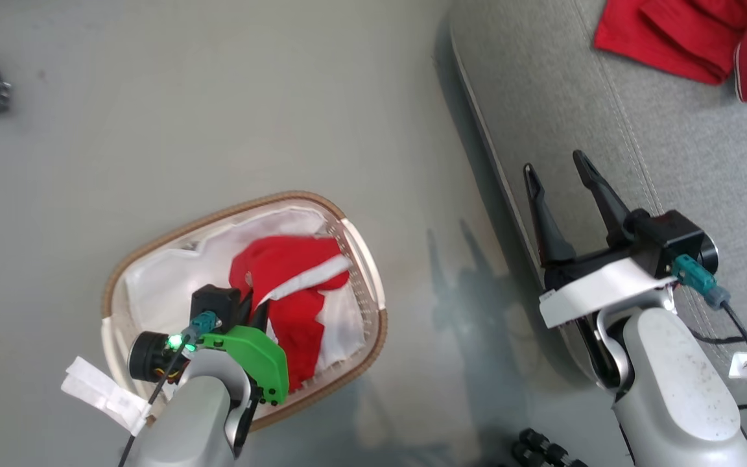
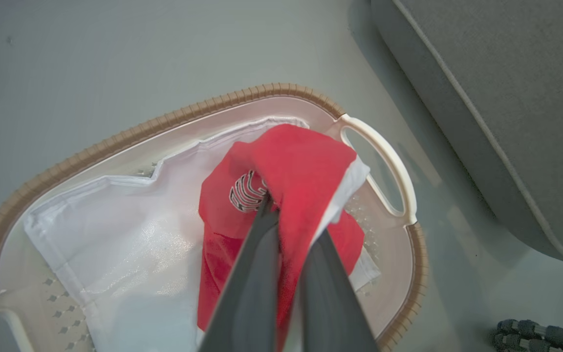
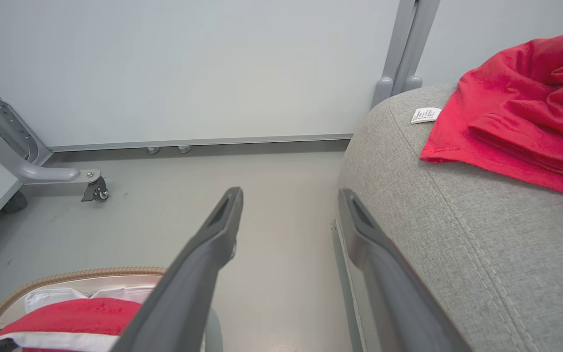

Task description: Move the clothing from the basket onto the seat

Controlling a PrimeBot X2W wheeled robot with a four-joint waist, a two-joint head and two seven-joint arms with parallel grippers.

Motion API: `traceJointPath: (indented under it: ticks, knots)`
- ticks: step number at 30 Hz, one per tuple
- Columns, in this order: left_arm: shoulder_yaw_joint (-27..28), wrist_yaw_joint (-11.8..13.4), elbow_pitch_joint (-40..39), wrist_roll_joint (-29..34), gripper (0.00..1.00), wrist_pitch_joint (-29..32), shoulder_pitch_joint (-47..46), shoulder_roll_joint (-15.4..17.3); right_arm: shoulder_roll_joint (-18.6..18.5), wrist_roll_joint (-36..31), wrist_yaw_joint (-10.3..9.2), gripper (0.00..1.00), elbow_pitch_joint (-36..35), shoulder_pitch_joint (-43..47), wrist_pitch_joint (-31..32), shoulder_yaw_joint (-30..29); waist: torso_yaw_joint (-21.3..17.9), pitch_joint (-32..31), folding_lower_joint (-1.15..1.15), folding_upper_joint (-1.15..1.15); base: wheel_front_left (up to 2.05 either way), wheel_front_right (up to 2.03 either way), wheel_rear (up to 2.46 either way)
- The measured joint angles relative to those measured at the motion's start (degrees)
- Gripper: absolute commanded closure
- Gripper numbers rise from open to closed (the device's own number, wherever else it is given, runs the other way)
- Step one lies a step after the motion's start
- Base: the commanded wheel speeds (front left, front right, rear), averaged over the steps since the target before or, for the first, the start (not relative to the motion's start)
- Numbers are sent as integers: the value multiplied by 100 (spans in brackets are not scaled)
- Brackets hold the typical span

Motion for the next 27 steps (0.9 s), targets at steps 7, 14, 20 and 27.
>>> traceJointPath:
  ticks: [7,14,20,27]
  knots:
    - [347,-33,-845,151,100,1,481,-66,0,-104,0,0,113,348,0,-85,343,-569,0,0,0,0,0]
    - [612,-91,-1686,376,100,1,916,-96,0,-200,0,0,188,693,0,-178,674,-1092,0,0,0,0,0]
    - [710,-115,-2405,446,100,2,1182,-102,0,-216,0,0,258,936,0,-221,926,-1495,0,0,0,0,0]
    - [744,-133,-3203,431,100,1,1240,-107,-1,-259,0,0,312,1139,0,-201,1195,-1869,0,0,0,0,0]
